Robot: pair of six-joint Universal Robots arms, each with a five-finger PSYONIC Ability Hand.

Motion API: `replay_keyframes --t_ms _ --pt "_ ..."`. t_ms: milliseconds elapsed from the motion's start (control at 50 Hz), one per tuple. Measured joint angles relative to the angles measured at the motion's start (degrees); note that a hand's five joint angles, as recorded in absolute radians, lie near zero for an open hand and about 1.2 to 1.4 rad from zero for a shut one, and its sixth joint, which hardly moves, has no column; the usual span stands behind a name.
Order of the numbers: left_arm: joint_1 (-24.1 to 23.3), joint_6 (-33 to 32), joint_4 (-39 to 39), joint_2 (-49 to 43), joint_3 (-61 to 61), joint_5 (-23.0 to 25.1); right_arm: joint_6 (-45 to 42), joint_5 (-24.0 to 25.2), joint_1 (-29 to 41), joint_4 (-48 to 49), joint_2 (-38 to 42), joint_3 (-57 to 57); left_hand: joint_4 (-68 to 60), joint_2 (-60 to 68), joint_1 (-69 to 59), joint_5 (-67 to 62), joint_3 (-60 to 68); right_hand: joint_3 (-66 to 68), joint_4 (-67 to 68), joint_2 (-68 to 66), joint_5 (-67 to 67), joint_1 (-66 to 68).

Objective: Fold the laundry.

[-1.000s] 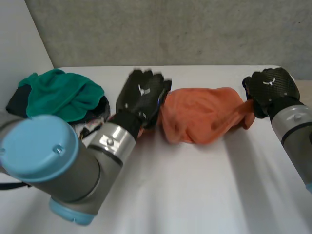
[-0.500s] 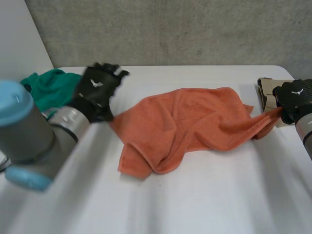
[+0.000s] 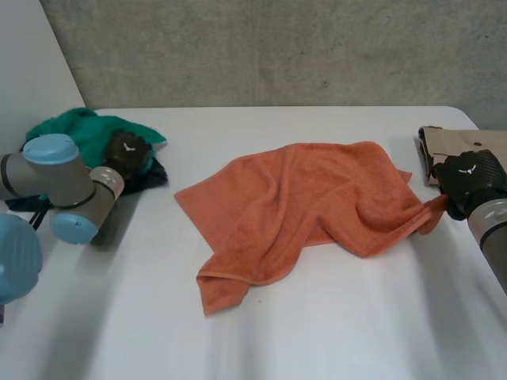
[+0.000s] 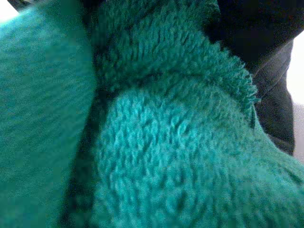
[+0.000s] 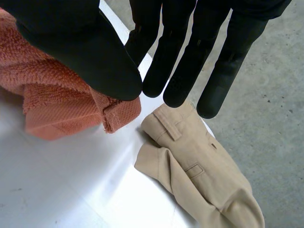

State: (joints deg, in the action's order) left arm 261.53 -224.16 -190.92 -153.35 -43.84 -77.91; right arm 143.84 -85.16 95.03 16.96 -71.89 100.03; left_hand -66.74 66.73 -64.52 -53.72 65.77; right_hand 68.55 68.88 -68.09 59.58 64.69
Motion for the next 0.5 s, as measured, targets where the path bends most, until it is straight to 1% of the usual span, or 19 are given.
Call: replay_keyframes --t_ms 20,60,100,120,160,200,240,280,340,360,380,400,420,440,460,500 --pt "0.49 -0.44 -0.35 -0.71 1.83 -3.06 -0.06 0.0 0.0 0.0 0.18 0.0 -0.51 0.74 0.0 0.0 0.54 0.0 0.0 0.0 0.0 0.0" --pt "1.38 -1.42 -1.28 -1.24 4.0 -7.42 -0.09 0.0 0.02 0.0 0.35 0.0 -0.7 1.08 0.0 0.0 0.66 0.0 0.0 0.0 0.0 0.0" --pt "2.07 -2.41 -2.17 -1.42 5.1 -9.96 -0.11 -0.02 0.03 0.0 0.42 0.0 -0.7 1.19 0.0 0.0 0.67 0.0 0.0 0.0 0.0 0.0" --pt "2.77 -3.58 -3.17 -1.51 5.98 -12.02 -0.12 -0.04 0.04 0.0 0.46 0.0 -0.7 1.23 0.0 0.0 0.67 0.0 0.0 0.0 0.0 0.0" --pt "3.84 -5.81 -4.63 -1.65 6.83 -14.22 -0.13 -0.05 0.07 0.0 0.49 -0.01 -0.98 1.4 0.0 0.0 0.67 0.0 0.0 0.0 0.0 0.0" --pt "4.07 -6.37 -4.91 -1.7 6.94 -14.54 -0.13 -0.05 0.08 -0.01 0.5 0.0 -0.98 1.4 0.0 0.0 0.67 0.0 0.0 0.0 0.0 0.0" --pt "6.05 -12.26 -7.03 -2.34 7.43 -16.17 -0.14 -0.1 0.24 -0.04 0.52 0.06 -1.19 1.81 0.0 0.0 0.94 0.0 0.0 0.0 0.0 0.0" --pt "6.96 -15.58 -7.78 -2.9 7.17 -16.43 -0.14 -0.11 0.31 -0.06 0.51 0.12 -1.2 2.04 0.0 0.0 0.94 0.0 0.0 0.0 0.0 0.0" --pt "7.52 -18.06 -8.26 -3.29 5.8 -16.32 -0.1 -0.11 0.4 -0.08 0.46 0.2 -1.22 2.08 0.02 0.0 0.94 0.0 0.0 0.0 0.0 0.0" --pt "7.53 -18.2 -8.29 -3.27 5.36 -16.25 -0.09 -0.11 0.41 -0.08 0.45 0.21 -0.05 0.33 0.43 0.29 0.1 0.0 0.0 0.0 0.0 0.0" --pt "7.46 -18.1 -8.3 -3.06 4.4 -16.08 -0.07 -0.11 0.42 -0.08 0.42 0.23 4.01 -3.52 3.14 3.32 -3.66 0.0 0.0 0.0 0.0 0.0" --pt "7.26 -17.56 -8.29 -2.5 3.12 -15.88 -0.04 -0.11 0.42 -0.1 0.39 0.24 12.28 -12.88 13.03 11.15 -11.71 0.0 0.0 0.0 0.0 0.0" --pt "7.0 -16.86 -8.29 -1.85 1.97 -15.68 -0.03 -0.11 0.42 -0.11 0.37 0.24 26.67 -25.05 27.34 23.93 -24.53 0.0 0.0 0.0 0.0 0.0" --pt "6.65 -15.98 -8.27 -0.98 0.71 -15.49 -0.01 -0.11 0.42 -0.12 0.34 0.25 31.32 -29.05 31.34 28.08 -29.7 0.0 0.0 0.0 0.0 0.0" --pt "6.45 -15.47 -8.26 -0.45 0.04 -15.4 0.0 -0.12 0.43 -0.13 0.33 0.25 39.15 -34.88 38.07 35.13 -35.87 0.0 0.0 0.0 0.0 0.0" --pt "5.22 -12.7 -8.2 2.94 -3.53 -15.04 0.05 -0.13 0.43 -0.19 0.19 0.29 51.84 -49.34 48.51 46.79 -48.89 0.0 0.0 0.0 0.0 0.0"
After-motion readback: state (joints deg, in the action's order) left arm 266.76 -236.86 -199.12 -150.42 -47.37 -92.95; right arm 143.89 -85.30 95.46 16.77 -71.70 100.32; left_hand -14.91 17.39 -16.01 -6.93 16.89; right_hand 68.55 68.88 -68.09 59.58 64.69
